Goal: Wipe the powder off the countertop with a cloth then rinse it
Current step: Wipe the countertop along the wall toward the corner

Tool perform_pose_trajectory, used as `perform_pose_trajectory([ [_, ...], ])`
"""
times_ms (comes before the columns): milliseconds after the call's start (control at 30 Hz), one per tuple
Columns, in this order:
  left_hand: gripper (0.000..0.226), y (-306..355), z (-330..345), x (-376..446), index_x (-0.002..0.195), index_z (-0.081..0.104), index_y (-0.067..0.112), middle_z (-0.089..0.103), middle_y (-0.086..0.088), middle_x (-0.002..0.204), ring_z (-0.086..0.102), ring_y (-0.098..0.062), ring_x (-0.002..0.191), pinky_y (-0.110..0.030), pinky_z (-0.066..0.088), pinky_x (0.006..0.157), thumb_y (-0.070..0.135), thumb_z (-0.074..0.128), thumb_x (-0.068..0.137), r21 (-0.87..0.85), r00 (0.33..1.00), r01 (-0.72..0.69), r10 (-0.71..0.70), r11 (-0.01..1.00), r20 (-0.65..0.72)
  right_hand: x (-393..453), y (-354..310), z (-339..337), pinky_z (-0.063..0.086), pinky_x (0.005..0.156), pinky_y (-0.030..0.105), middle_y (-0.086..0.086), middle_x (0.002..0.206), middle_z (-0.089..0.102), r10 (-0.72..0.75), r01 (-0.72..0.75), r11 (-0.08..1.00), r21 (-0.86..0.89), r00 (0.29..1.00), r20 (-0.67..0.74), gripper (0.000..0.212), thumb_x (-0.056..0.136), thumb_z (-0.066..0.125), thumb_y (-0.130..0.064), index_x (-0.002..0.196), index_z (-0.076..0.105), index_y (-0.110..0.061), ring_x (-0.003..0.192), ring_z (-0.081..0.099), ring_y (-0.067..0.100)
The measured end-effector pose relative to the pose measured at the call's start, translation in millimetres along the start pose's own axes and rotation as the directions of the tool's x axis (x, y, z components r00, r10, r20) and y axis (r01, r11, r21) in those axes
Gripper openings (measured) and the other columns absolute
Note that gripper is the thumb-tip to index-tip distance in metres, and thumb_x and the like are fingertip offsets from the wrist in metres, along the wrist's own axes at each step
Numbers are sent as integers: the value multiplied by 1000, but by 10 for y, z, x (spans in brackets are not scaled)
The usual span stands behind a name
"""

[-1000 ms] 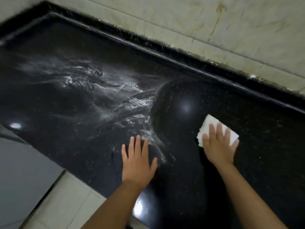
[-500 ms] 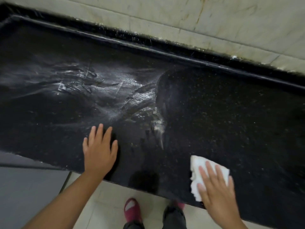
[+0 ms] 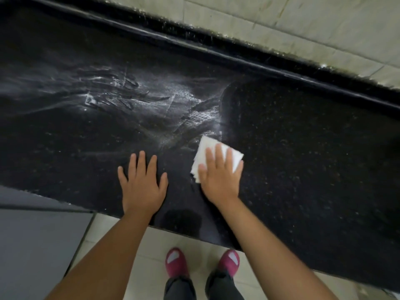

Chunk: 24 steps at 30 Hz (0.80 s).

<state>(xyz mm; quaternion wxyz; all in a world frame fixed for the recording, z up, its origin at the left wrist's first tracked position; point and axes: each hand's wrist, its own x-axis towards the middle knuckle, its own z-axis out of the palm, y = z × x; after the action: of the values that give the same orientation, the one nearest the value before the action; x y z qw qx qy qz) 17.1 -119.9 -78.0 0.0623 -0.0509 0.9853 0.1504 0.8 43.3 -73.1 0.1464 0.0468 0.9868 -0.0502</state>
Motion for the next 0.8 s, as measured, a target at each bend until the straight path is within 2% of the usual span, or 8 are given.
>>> perform_pose_trajectory([
  [67,54,2,-10,6,144,26,15,13,-9,154,1,-25,143,-48,-6,112,40,30,96,-5,1000,1,-1,1000,-14,-297,-69,135,38,95,60,4,137,52,-67,68,998,3,997,-38,57,93,14,-43,129,54,-23,128,44,28],
  [200,54,3,-18,14,143,27,14,14,-10,154,2,-26,142,-48,-5,111,35,37,95,-9,1000,1,-1,1000,1,-1007,472,375,12,108,45,-5,141,40,-115,115,993,-5,993,32,51,98,3,-46,135,35,-32,136,23,21],
  [300,54,7,-18,16,143,28,14,14,-11,154,3,-27,142,-49,-5,111,35,38,95,-17,1000,0,0,1000,1,-1219,1134,288,34,99,57,4,142,40,146,-146,989,-16,989,33,57,96,2,-49,138,34,-26,133,24,24],
  [400,54,5,-1,22,144,27,14,14,-11,154,2,-27,142,-50,-5,111,38,34,96,-13,1000,-2,2,1000,7,-975,1422,-3,11,111,57,2,157,12,483,-489,864,120,872,79,61,93,5,-51,147,17,-24,143,7,24],
  [467,58,3,9,25,142,31,12,18,-13,153,6,-29,142,-52,-3,111,42,27,92,-11,1000,-3,3,1000,-4,-650,1315,-104,-1,113,54,0,157,-5,593,-599,783,168,801,90,54,99,14,-42,149,4,-24,144,-6,22],
  [567,62,-2,7,16,141,34,11,21,-14,151,9,-30,142,-52,-2,111,43,26,87,-15,1000,-5,4,1000,-10,-199,747,-127,0,111,59,1,157,-7,437,-445,889,109,895,86,54,100,18,-40,149,0,-25,144,-5,24],
  [700,54,3,7,19,143,27,14,14,-10,154,2,-26,142,-49,-5,111,36,37,95,1,1000,5,-5,1000,8,-278,-24,177,33,97,62,8,134,54,93,-90,996,24,979,-180,51,90,27,-39,128,55,-18,125,46,31],
  [800,54,12,-4,16,143,28,13,14,-11,154,3,-26,142,-49,-4,111,34,39,94,-10,1000,7,-7,1000,1,-684,-260,407,16,104,53,4,134,54,-11,21,998,57,986,-165,50,99,6,-37,130,42,-22,126,35,27],
])
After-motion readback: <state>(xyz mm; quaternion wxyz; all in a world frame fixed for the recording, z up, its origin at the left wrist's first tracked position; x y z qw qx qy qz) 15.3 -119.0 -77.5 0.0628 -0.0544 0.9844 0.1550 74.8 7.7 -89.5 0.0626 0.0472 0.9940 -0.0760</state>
